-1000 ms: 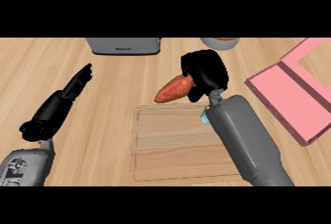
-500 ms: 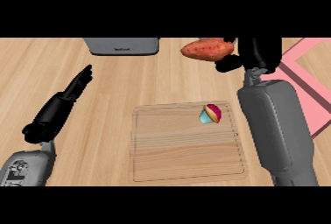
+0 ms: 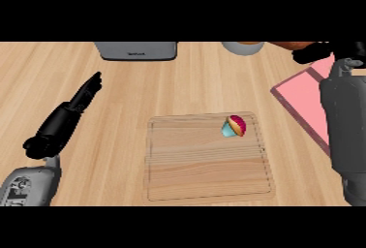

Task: Pick the sweet potato from the cutting board and place it in the cardboard box

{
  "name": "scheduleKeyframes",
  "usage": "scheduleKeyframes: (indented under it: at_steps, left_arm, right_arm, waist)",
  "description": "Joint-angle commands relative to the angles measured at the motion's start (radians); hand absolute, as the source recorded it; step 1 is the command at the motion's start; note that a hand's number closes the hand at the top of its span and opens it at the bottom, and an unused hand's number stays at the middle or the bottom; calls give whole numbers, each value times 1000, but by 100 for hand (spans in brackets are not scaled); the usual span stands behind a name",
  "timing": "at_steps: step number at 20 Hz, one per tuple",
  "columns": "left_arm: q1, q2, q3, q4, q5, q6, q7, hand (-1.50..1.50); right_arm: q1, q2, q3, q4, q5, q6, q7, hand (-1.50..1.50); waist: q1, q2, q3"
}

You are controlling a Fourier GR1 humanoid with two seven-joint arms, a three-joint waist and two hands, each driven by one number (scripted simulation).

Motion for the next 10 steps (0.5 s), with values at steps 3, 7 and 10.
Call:
scheduleKeyframes:
  at_steps: [3,7,10]
  left_arm:
    - [0,-31,-30,-38,-20,16,43,0]
    - [25,-21,-27,-29,-23,7,6,0]
    - [40,-37,-33,-46,-26,14,12,0]
  right_arm:
    - [-14,-168,-67,192,-42,131,-84,150]
    - [18,-234,-115,283,-123,295,-141,150]
    - [-13,-296,-119,376,-130,337,-190,150]
  waist:
    - [5,1,0]
    - [0,1,0]
    - [9,3,0]
